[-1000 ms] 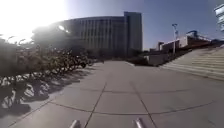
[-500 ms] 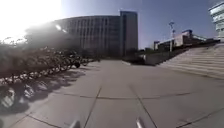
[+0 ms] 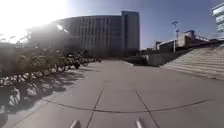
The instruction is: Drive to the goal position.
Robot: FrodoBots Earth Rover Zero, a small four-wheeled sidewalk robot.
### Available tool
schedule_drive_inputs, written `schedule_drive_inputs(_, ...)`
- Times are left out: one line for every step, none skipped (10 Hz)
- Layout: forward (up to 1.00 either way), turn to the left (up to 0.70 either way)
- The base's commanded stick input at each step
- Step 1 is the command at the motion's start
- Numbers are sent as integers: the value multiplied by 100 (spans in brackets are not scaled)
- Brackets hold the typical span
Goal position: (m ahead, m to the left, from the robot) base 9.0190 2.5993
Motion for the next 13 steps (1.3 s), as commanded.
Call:
schedule_drive_inputs(70,-35)
schedule_drive_inputs(70,-35)
schedule_drive_inputs(70,-35)
schedule_drive_inputs(70,-35)
schedule_drive_inputs(70,-35)
schedule_drive_inputs(70,-19)
schedule_drive_inputs(70,0)
schedule_drive_inputs(70,0)
schedule_drive_inputs(70,0)
schedule_drive_inputs(70,0)
schedule_drive_inputs(70,0)
schedule_drive_inputs(70,0)
schedule_drive_inputs(70,0)
